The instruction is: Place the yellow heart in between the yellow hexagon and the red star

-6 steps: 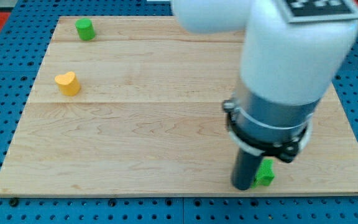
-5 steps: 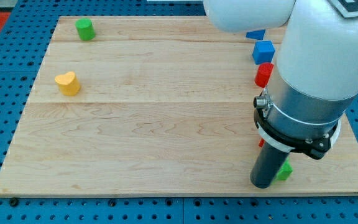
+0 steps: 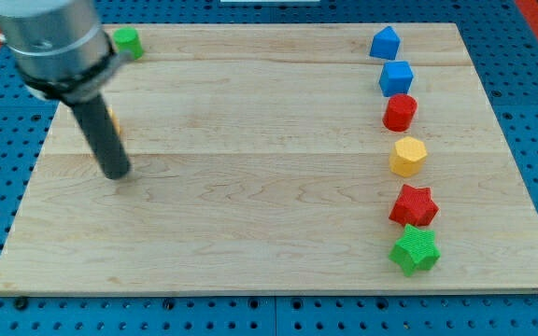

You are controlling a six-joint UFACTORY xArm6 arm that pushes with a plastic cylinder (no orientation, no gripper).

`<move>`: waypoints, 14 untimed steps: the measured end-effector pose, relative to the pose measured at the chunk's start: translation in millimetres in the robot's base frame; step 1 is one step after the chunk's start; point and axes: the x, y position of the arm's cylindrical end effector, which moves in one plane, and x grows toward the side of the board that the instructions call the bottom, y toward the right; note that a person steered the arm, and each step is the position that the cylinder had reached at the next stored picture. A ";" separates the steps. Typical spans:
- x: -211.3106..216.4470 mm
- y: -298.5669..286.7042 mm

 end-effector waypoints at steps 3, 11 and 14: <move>-72.4 -3.3; 28.5 262.9; 41.8 317.7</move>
